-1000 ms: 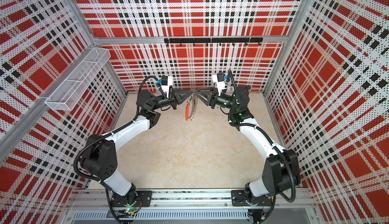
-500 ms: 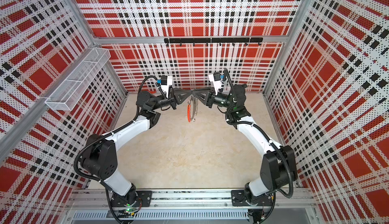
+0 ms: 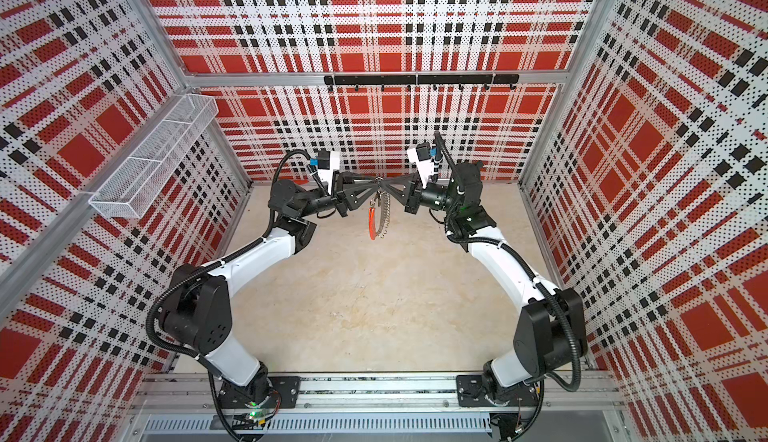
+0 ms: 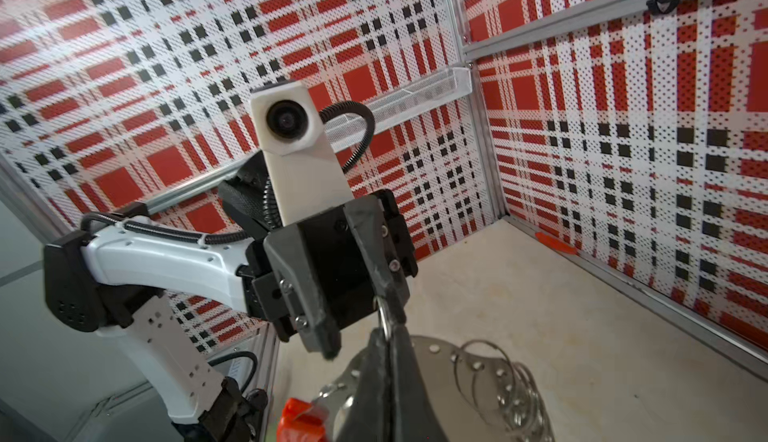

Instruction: Put the keys on the keyring

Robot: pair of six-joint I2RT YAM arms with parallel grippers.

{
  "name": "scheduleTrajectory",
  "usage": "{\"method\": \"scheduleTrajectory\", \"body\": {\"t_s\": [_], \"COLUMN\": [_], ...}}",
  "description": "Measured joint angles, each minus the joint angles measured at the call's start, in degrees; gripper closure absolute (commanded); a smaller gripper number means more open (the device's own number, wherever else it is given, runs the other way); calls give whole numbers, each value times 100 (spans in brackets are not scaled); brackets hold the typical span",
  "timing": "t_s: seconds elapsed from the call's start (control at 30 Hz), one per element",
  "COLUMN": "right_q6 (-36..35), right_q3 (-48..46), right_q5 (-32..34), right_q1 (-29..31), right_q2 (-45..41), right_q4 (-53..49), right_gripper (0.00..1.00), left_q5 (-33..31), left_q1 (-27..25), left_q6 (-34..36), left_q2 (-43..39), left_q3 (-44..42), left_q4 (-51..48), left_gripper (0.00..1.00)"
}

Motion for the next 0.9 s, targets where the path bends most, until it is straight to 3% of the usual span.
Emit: {"method": "scheduleTrajectory", "body": {"t_s": [0.17, 0.3, 0.4, 0.6, 0.9], "right_q6": [-1672, -2649, -3069, -3329, -3333], "right_q3": [308, 356, 413, 420, 420], "right_q5": [1139, 1790, 2033, 2105, 2000], "right_q1": [188, 286, 332, 382, 420], "right_q2": [-20, -20, -20, -26, -74], "right_q4": [-1585, -2417, -2774, -2865, -2898], "right_gripper": [100, 100, 100, 100, 100], "left_q5": [31, -76, -57, -11, 20], "left_q1": [109, 31, 2, -24, -50], "left_q6": [2037, 3950, 4778, 5477, 5665], "left_q2": [-160, -72, 13, 131, 264], "left_q3": [70, 1014, 1631, 2039, 2184], "left_q4": [-2140, -4682, -5757, -6704, -7108], "left_gripper": [64, 67, 69, 70, 64]}}
